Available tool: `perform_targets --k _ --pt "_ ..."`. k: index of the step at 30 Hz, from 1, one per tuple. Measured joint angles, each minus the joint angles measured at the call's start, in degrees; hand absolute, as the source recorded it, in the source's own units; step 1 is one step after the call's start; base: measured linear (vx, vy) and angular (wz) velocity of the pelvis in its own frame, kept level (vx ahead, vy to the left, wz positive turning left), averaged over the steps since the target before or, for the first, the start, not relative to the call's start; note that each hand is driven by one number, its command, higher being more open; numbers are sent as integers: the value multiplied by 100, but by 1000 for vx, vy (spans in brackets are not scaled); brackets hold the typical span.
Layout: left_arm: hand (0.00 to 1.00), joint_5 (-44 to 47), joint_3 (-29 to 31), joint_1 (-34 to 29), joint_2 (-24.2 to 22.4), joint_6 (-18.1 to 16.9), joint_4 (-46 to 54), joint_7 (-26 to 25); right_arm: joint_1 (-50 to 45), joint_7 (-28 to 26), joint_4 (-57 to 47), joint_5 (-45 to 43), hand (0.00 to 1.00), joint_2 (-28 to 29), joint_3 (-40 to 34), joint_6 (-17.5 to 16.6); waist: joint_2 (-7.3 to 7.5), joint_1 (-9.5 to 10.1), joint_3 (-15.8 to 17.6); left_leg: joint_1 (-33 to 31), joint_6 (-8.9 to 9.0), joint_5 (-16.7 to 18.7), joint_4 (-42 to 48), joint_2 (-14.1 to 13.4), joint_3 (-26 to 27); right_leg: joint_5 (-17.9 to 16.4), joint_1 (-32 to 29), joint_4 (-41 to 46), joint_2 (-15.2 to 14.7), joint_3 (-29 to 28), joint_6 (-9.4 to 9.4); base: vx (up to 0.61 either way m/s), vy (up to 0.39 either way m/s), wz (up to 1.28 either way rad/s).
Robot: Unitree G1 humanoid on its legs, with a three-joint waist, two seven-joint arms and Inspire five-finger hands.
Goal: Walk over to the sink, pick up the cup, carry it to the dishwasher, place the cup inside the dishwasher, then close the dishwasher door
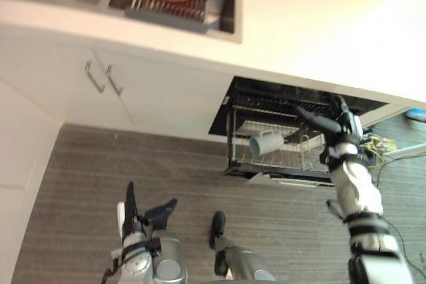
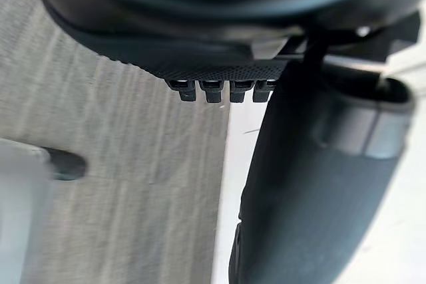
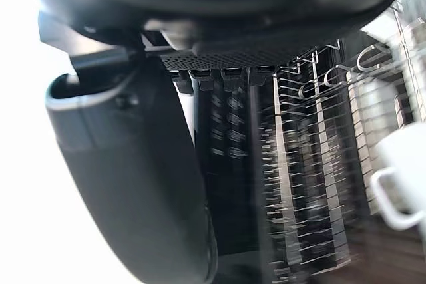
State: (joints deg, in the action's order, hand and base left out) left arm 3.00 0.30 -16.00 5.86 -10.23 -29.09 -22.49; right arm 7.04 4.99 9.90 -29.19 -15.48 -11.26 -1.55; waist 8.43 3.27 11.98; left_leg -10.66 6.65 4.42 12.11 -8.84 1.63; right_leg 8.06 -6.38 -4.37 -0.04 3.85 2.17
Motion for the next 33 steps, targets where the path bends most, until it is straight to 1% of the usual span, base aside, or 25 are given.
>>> perform_targets --k 2,3,4,5,6,7,8,9,11,14,17,18,22,23,24,26,28,29,30,31,32,33 --pt "100 28 263 11 -121 -45 -634 84 -843 -382 -874 1 100 600 -108 -341 -140 -196 -238 288 -23 92 -48 0 188 -30 194 -39 -13 -180 -15 66 50 -38" --pt "100 40 373 22 -180 -67 -759 117 -1025 -510 -1039 -5 100 752 -129 -427 -168 -249 -285 373 -30 98 -89 1 242 -44 235 -40 -21 -218 -23 37 35 -35" --pt "100 49 521 35 -254 -141 -972 154 -1359 -726 -1313 -8 100 1006 -132 -564 -221 -315 -367 540 -51 115 -200 4 337 -81 313 -41 -28 -305 -12 18 24 -36" --pt "100 57 567 71 -264 -193 -1164 213 -1642 -955 -1528 -42 100 1194 -118 -672 -290 -355 -413 701 -33 105 -286 14 414 -88 388 -41 -36 -383 -6 10 18 -33" --pt "100 57 571 84 -272 -220 -1254 252 -1760 -1093 -1606 -62 100 1265 -97 -710 -322 -389 -431 777 -31 102 -326 17 441 -93 433 -41 -41 -406 -5 2 17 -27" --pt "100 56 577 92 -282 -268 -1419 287 -1984 -1370 -1734 -63 100 1364 -7 -747 -397 -442 -503 911 -31 100 -425 23 513 -119 488 -43 -52 -467 22 2 19 -26" --pt "100 56 588 96 -289 -274 -1529 287 -2144 -1651 -1819 -63 100 1393 103 -758 -474 -453 -537 1061 -20 78 -519 32 597 -122 559 -43 -54 -541 27 4 20 -27" --pt "100 64 587 98 -294 -274 -1593 288 -2198 -1783 -1830 -64 100 1397 153 -758 -514 -460 -558 1136 -22 57 -568 41 627 -127 597 -43 -59 -564 33 11 25 -22" --pt "100 320 587 121 -318 -282 -1818 396 -2282 -2143 -1831 -114 100 1400 304 -754 -670 -497 -595 1449 -46 4 -746 89 674 -138 809 -43 -73 -598 38 5 37 -8" --pt "100 799 606 126 -302 -288 -2054 627 -2293 -2371 -1833 -117 100 1400 329 -755 -777 -506 -669 1624 -35 -18 -862 108 679 -172 934 -47 -83 -594 39 -1 23 0" --pt "100 884 601 121 -202 -333 -2283 738 -2296 -2382 -1835 -117 100 1398 337 -755 -842 -511 -692 1749 -16 -36 -947 107 695 -185 1010 -53 -76 -605 30 0 0 0" --pt "100 924 534 -316 -194 -19 -2762 788 -2303 -2452 -1835 -245 100 1314 535 -755 -1136 -555 -684 1980 -15 -46 -1113 79 670 -294 1172 -63 -30 -557 3 0 0 0" --pt "100 925 543 -314 -198 -19 -2763 791 -2301 -2452 -1835 -245 100 1313 535 -755 -1146 -554 -678 1978 -11 -43 -1113 79 682 -294 1152 -74 -26 -574 3 -2 0 -1" --pt "100 1289 617 -125 -261 -29 -2955 1131 -2276 -2453 -1835 -508 100 1204 521 -756 -1269 -461 -621 1865 -21 39 -941 54 684 -297 1126 -46 11 -583 -2 -16 -3 -4" --pt "100 1289 621 -112 -263 -31 -2953 1140 -2275 -2453 -1835 -510 100 1203 520 -756 -1269 -423 -621 1867 -20 38 -941 50 682 -300 1129 -46 16 -579 -5 0 0 0" --pt "100 1288 702 -110 -293 -41 -2952 1155 -2271 -2454 -1835 -510 100 1204 545 -756 -1268 -409 -621 1868 -19 38 -941 49 672 -304 1136 -46 16 -567 -6 0 0 0" --pt "100 1299 883 -117 -359 -48 -2958 1161 -2269 -2485 -1836 -510 100 1194 521 -755 -1254 -407 -608 1797 -12 108 -776 -8 701 -416 1122 -20 -16 -540 -20 -40 18 2" --pt "100 1366 1033 -122 -419 -102 -2985 1190 -2255 -2532 -1841 -517 100 1143 440 -739 -1270 -406 -596 1659 3 215 -563 -52 704 -545 1030 182 -15 -430 -94 -38 11 7" --pt "100 1335 1252 -112 -500 -155 -3046 1171 -2225 -2645 -1890 -613 100 1056 264 -640 -1292 -429 -549 1590 31 271 -370 -85 692 -740 898 561 -25 -326 -78 -51 19 21" --pt "100 1336 1356 -104 -501 -171 -3068 1176 -2211 -2701 -1903 -705 100 1011 77 -600 -1231 -461 -480 1492 46 280 -73 -41 700 -976 763 951 -121 -281 -88 -28 11 34" --pt "100 1340 1447 -105 -479 -202 -3069 1196 -2191 -2717 -1901 -745 100 1017 -37 -573 -1124 -480 -413 1309 75 278 405 45 676 -1145 709 1190 -277 -278 -73 -91 51 37" --pt "100 1396 1580 -190 -462 -340 -3068 1190 -2076 -2722 -1848 -793 100 972 -239 -528 -906 -512 -307 953 -55 524 976 140 687 -1394 696 1581 -573 -280 -34 -94 57 29"
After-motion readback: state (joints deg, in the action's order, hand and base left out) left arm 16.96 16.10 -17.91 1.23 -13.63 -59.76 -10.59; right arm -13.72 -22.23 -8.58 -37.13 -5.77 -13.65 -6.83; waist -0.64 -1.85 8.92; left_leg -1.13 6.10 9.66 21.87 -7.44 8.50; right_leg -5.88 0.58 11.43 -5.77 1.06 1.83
